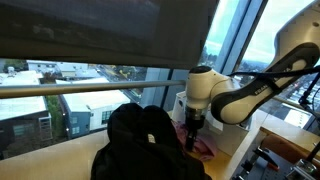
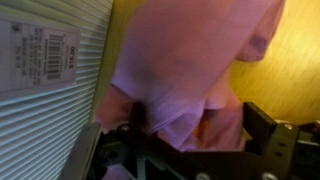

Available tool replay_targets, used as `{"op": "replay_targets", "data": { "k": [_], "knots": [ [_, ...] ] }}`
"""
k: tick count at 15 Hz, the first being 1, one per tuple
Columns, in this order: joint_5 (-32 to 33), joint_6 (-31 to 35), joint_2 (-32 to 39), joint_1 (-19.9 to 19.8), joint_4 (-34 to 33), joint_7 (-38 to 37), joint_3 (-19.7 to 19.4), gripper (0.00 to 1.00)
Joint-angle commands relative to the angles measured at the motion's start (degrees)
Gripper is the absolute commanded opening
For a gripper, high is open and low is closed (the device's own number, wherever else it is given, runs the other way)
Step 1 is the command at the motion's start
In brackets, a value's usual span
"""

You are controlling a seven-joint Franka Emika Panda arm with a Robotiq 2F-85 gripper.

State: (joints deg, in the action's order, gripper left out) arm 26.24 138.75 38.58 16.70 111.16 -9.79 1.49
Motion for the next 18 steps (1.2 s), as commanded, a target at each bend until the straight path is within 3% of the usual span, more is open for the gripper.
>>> {"op": "replay_targets", "data": {
  "k": [1,2,3,9,12,14,15,18],
  "knots": [
    [-0.15,-1.29,4.29,0.82,-4.39,1.72,-1.36,1.00],
    [-0.56,-1.27,5.01,0.82,-4.93,2.00,-1.15,0.75],
    [-0.78,-1.45,5.36,0.99,-5.28,2.26,-0.90,0.74],
    [-2.85,-2.50,2.75,1.44,-5.37,4.32,1.86,0.28],
    [-2.39,-3.22,0.14,1.46,-4.88,4.33,1.29,0.06],
    [-1.75,-3.74,-2.42,0.58,-3.89,4.66,0.18,0.00],
    [-1.51,-4.07,-4.04,-0.21,-3.28,5.03,-0.54,0.04],
    [-0.87,-5.38,-8.94,-2.40,-2.38,6.03,-2.57,0.04]
  ]
}}
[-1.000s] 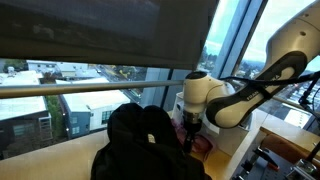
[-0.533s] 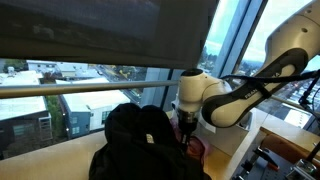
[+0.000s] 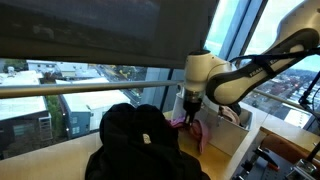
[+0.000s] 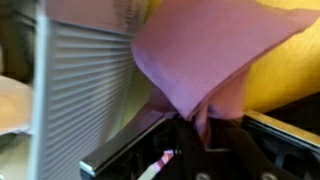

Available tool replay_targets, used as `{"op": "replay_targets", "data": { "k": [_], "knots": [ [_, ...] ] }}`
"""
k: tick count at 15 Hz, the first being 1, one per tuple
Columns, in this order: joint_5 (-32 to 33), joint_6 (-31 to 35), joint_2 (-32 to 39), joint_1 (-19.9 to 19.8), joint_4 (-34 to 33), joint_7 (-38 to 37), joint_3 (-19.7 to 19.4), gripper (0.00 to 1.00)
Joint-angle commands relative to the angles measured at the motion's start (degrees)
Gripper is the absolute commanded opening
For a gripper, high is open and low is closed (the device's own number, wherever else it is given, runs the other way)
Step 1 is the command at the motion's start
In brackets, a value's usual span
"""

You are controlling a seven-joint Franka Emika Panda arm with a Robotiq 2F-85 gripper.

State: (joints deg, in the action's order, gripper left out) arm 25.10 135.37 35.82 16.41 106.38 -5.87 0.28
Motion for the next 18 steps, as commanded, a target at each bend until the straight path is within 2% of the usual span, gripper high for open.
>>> {"op": "replay_targets", "data": {
  "k": [1,4,10,14,18],
  "knots": [
    [0.47,-2.68,-7.83,-2.96,2.38,2.58,-1.84,0.04],
    [1.26,-4.80,-14.04,-5.31,2.29,4.10,-2.72,0.04],
    [4.38,-12.37,-24.05,-6.04,0.20,4.97,-0.88,0.04],
    [4.27,-13.33,-26.51,-7.70,0.12,5.64,-0.18,0.04],
    [4.98,-10.74,-24.93,-10.31,2.44,5.18,-1.38,0.04]
  ]
}}
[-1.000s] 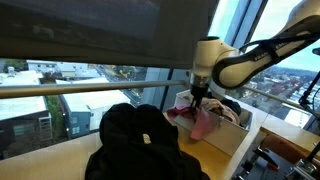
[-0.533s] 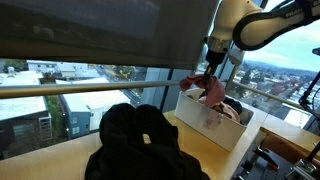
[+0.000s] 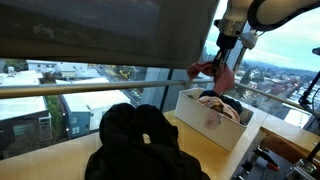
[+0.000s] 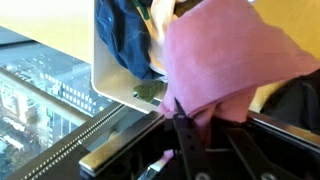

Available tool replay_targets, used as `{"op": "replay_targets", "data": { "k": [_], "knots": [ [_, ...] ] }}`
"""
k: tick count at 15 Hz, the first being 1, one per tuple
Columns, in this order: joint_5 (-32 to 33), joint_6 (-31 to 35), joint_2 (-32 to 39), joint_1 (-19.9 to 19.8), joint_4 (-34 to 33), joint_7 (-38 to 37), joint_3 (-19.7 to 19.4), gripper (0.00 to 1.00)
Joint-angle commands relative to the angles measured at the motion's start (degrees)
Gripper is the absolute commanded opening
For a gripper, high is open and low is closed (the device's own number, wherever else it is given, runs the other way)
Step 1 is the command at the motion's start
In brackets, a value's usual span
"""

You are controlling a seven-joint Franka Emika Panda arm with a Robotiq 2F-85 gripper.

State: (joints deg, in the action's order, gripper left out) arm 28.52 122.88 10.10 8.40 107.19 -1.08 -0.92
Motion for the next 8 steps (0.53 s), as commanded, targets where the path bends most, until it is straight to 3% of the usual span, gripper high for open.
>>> {"op": "replay_targets", "data": {
  "k": [1,5,6,8],
  "knots": [
    [1.85,2.23,1.54,-3.00,1.98,0.14,-0.48,0.04],
    [1.35,5.21,4.88,-6.11,4.64,0.15,-1.99,0.04],
    [1.30,5.71,5.59,-6.62,5.48,-0.16,-2.39,0.41],
    [1.72,6.78,6.28,-7.29,7.22,-0.65,-3.20,0.49]
  ]
}}
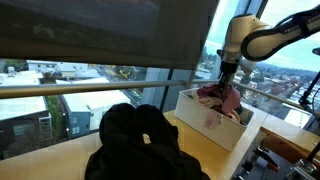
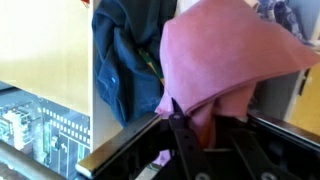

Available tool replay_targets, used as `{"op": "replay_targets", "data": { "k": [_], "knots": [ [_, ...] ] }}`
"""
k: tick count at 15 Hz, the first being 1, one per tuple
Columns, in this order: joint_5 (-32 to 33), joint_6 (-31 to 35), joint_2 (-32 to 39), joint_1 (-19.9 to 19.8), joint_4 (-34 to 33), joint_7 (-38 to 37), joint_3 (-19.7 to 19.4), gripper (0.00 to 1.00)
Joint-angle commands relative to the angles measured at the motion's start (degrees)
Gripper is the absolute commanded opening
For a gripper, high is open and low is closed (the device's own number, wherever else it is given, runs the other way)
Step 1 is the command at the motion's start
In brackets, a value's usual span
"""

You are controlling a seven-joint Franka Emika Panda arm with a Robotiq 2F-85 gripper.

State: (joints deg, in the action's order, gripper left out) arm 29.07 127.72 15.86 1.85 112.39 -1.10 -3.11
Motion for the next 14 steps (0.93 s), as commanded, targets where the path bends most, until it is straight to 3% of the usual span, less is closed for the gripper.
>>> {"op": "replay_targets", "data": {
  "k": [1,7,14],
  "knots": [
    [1.36,2.32,0.05,-0.84,3.14,-0.71,-1.27,0.56],
    [0.99,5.53,-0.69,-0.06,8.52,0.00,-0.52,0.99],
    [0.79,9.06,-3.51,-0.24,13.03,0.44,-0.89,1.00]
  ]
}}
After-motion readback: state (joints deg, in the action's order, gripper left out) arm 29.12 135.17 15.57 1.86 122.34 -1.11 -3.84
